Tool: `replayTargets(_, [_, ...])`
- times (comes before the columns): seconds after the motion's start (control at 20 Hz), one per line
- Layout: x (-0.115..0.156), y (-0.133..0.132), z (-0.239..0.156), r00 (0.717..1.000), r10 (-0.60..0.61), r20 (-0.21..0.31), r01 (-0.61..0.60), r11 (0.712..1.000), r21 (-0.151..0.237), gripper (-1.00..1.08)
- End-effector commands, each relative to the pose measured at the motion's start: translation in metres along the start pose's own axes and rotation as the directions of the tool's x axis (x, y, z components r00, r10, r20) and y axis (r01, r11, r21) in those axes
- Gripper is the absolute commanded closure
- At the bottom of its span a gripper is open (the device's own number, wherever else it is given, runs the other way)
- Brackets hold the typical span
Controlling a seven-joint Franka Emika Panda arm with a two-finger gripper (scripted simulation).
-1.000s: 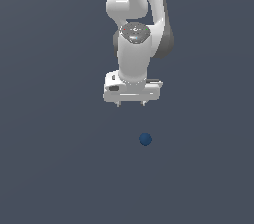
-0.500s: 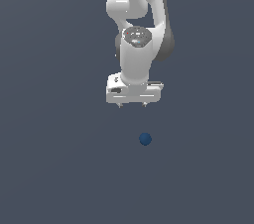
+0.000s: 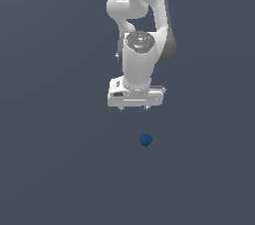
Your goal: Pick up the object and move it to a goal position.
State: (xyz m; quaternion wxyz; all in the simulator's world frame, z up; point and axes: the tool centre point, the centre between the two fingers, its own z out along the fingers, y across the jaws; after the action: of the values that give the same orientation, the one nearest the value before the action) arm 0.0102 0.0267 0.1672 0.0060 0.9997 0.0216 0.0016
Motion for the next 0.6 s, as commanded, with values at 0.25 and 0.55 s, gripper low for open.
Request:
replayTargets(0.25, [0.026,-0.015,0.021,1.0,-0.001,0.001,0.001,1.0,0.001,-0.92])
replayTargets(0.55, [0.053,-0.033,0.05,1.0,0.0,0.002,0.0,1.0,0.005,-0.92])
